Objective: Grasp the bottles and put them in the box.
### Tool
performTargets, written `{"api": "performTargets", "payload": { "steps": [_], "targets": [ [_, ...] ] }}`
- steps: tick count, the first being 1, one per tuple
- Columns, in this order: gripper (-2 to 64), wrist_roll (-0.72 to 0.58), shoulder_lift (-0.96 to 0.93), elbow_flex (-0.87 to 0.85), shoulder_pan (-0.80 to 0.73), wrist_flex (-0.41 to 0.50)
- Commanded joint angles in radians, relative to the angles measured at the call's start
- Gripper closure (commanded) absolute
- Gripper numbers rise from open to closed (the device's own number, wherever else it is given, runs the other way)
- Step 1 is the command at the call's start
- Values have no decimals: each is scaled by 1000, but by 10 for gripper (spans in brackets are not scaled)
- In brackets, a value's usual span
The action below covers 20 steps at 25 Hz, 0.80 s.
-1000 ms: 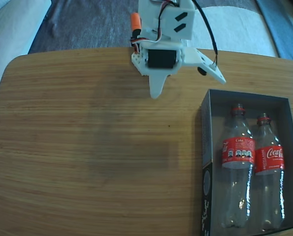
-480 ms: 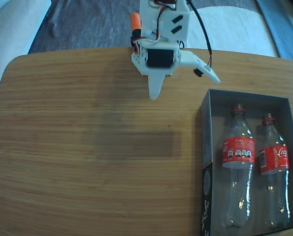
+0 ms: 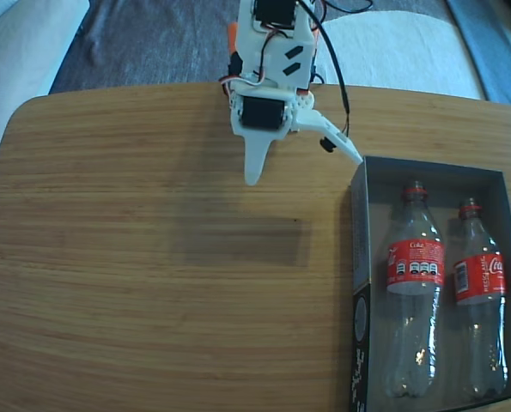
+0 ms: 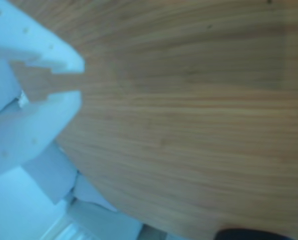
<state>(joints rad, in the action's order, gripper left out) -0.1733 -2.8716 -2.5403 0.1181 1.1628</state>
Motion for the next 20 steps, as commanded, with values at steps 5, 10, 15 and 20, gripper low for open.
{"api": "performTargets", "payload": {
  "steps": [5, 10, 15, 20],
  "targets": [
    [619, 0, -152, -83, -71, -15],
    [619, 6, -215, -172, -61, -12],
    [619, 6, -275, -219, -69, -12],
    [619, 6, -307, -253, -61, -11]
  ]
}}
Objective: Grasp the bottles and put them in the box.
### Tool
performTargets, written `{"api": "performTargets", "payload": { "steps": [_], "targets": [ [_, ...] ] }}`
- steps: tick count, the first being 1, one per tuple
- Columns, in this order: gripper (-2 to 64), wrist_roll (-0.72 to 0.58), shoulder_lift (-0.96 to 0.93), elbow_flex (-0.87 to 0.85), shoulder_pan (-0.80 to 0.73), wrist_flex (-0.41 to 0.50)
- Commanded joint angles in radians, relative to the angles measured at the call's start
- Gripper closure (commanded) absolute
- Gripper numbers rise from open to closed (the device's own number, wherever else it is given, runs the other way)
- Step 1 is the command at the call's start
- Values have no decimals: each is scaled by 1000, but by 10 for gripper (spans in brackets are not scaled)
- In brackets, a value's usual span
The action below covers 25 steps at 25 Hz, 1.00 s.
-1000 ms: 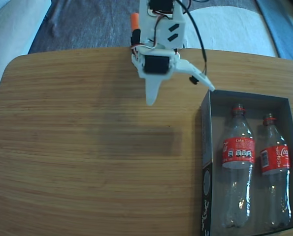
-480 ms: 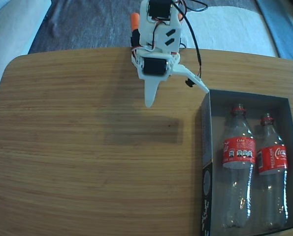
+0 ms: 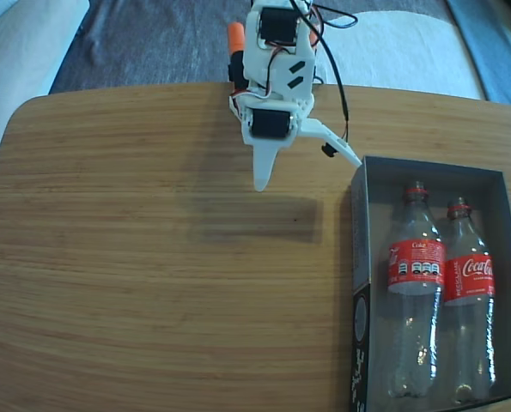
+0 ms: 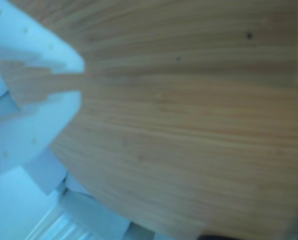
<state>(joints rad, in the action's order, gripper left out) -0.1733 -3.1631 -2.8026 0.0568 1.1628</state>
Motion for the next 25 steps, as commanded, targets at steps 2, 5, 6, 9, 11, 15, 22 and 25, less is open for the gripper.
{"api": "performTargets", "payload": {
  "steps": [2, 5, 6, 9, 11, 15, 22, 25],
  "targets": [
    [619, 6, -29, 5, 2, -11],
    [619, 6, -49, 0, 2, -8],
    [618, 5, -54, 0, 2, 2],
    [617, 2, -64, 0, 2, 9],
    [618, -2, -72, -5, 2, 9],
    [618, -2, -78, -8, 2, 9],
    [618, -2, -78, -8, 2, 9],
    [618, -2, -78, -8, 2, 9]
  ]
}}
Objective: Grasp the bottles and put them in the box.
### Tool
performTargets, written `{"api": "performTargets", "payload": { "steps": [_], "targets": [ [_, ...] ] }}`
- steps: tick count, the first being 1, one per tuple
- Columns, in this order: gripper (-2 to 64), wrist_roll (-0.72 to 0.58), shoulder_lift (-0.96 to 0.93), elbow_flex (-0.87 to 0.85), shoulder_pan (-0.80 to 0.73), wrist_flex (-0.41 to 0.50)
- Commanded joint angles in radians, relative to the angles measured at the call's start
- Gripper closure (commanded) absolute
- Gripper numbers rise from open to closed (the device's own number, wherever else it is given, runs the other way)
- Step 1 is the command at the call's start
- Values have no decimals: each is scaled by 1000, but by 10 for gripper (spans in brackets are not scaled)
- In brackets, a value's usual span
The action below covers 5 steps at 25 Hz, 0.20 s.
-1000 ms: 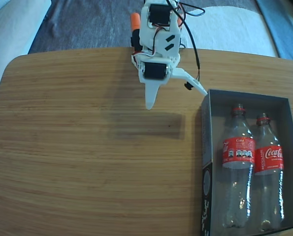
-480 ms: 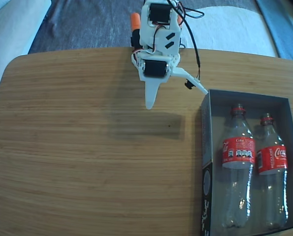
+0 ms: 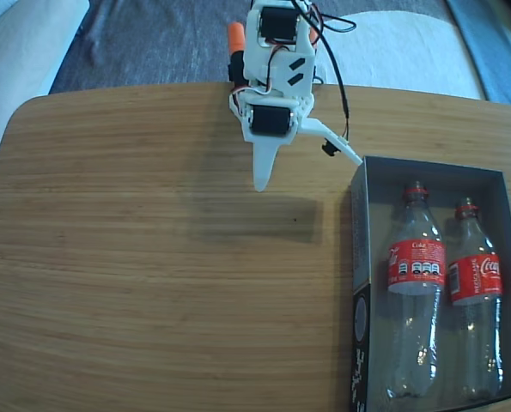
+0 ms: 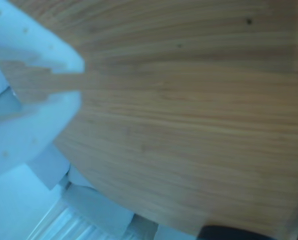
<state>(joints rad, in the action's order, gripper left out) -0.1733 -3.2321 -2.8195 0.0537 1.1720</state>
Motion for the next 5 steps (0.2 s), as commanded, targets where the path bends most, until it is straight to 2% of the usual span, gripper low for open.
{"api": "performTargets", "payload": {
  "steps": [1, 5],
  "targets": [
    [618, -2, -9, 9, 5, 0],
    [618, -2, -9, 9, 5, 0]
  ]
}}
